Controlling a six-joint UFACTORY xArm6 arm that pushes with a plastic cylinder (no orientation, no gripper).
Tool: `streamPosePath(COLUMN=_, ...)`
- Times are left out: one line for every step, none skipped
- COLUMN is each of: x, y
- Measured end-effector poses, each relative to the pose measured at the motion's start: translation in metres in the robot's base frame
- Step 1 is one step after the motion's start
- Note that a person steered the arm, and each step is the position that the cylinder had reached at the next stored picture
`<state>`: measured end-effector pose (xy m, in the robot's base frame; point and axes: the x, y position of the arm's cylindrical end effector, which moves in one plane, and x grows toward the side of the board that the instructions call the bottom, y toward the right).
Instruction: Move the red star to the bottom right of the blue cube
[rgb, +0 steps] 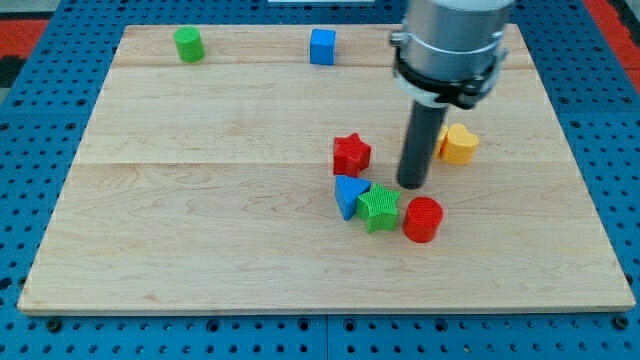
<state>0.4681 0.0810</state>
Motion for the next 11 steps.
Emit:
streamPosePath(x=-0.003, y=-0.035)
streamPosePath(x=-0.03, y=-0.072)
streamPosePath(x=-0.067, y=-0.105)
streamPosePath(x=-0.093, y=-0.108)
streamPosePath(x=-0.098, y=-0.125)
streamPosePath(x=-0.13, y=-0.129)
streamPosePath(x=-0.136, y=-0.148)
streamPosePath(x=-0.139, y=-0.131)
streamPosePath(x=-0.154, y=-0.091)
streamPosePath(x=-0.163, y=-0.051)
streamPosePath(x=-0.164, y=-0.052)
